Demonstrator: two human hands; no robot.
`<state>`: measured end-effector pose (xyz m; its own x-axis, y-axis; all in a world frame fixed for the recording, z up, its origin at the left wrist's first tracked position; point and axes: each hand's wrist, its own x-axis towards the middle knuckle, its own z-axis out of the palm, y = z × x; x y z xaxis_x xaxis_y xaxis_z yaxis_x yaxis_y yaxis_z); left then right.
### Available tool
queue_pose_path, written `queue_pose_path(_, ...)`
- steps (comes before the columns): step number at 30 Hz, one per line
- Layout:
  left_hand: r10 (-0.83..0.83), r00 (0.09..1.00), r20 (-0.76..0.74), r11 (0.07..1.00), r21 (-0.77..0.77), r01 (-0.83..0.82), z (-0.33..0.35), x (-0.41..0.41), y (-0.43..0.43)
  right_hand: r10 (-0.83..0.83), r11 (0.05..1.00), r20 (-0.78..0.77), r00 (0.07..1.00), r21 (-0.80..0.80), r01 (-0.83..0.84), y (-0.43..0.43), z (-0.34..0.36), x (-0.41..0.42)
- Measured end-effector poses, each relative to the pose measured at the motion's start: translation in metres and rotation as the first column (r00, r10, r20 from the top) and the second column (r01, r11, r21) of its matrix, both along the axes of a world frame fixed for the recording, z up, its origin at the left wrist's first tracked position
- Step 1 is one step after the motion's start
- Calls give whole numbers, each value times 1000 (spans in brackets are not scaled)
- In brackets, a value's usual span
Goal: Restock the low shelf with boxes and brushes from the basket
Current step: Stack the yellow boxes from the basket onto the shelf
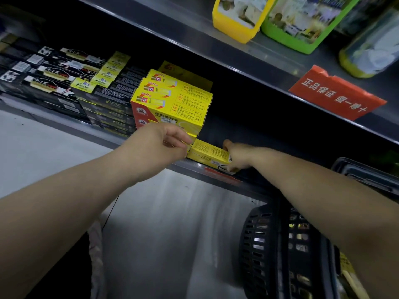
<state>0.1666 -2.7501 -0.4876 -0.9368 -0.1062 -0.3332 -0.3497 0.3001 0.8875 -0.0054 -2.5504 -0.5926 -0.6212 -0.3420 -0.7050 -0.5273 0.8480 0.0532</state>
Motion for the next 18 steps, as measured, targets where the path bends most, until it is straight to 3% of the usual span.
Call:
queue_pose_path(10, -50, 996, -77, 999, -24, 49, 20, -9, 44, -8, 1000, -10, 1000, -7, 8, -2, 32, 6)
queue_pose_path(13, -139, 982, -129, 989, -70, 131, 32, -9, 78, -117, 950, -57, 991, -298, 95, 7, 82, 12)
queue_pose_path(16, -299, 940, -164, 949, -150, 276, 44, 0, 115, -261, 759, 20, 965, -613, 218, 42, 136, 39)
queue_pose_path(18, -418, 881, -221, 893, -278, 354, 51, 11, 141, -285, 655, 58, 957, -717, 239, 81, 162, 65)
